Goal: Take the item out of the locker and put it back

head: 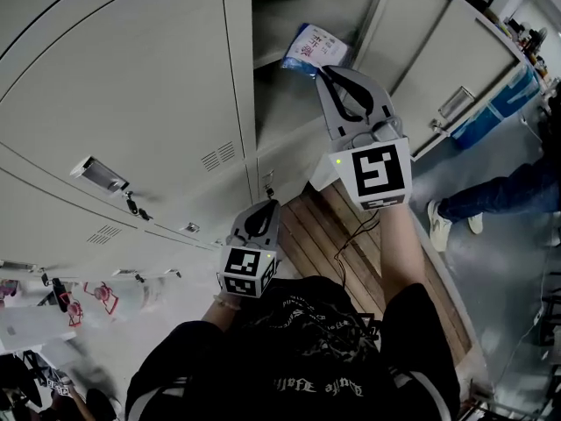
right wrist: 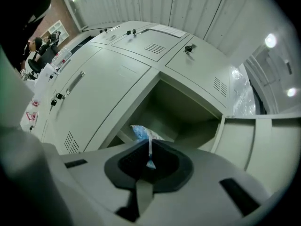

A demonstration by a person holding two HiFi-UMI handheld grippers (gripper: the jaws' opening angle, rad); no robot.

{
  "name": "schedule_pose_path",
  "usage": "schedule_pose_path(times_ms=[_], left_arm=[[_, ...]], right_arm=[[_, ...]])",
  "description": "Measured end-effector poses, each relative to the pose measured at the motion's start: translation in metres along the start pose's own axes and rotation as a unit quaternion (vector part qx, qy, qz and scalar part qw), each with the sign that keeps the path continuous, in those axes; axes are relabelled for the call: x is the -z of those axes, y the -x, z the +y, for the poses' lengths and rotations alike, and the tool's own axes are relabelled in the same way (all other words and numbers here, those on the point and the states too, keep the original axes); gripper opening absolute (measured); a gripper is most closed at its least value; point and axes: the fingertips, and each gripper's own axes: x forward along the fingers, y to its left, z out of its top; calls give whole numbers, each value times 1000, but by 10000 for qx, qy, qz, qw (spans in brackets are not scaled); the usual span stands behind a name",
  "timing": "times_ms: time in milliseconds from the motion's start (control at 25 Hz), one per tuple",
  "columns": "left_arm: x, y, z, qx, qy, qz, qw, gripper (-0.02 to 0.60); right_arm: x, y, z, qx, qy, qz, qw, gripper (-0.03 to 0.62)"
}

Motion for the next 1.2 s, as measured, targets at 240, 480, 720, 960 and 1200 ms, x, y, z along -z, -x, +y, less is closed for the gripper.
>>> schedule_pose_path(times_ms=[240, 480, 720, 960, 1200], left_arm=[[0, 1, 18, -139, 113, -8, 9998, 6], [-4, 3, 32, -296, 55, -36, 9995, 6], [-5, 5, 39, -390, 42, -6, 9992, 6], [-8, 4, 40, -406, 7, -52, 9992, 6], [-8, 5, 40, -469, -196, -32, 9987, 6]], right_arm=[[-2, -41, -5, -192, 69, 51, 9998, 18], [2, -75, -2, -440, 31, 146, 9989, 18], [7, -101, -2, -645, -52, 343, 9973, 18], [15, -120, 4, -895, -59, 638, 9939, 18], [18, -126, 7, -986, -197, 745, 9921, 18]])
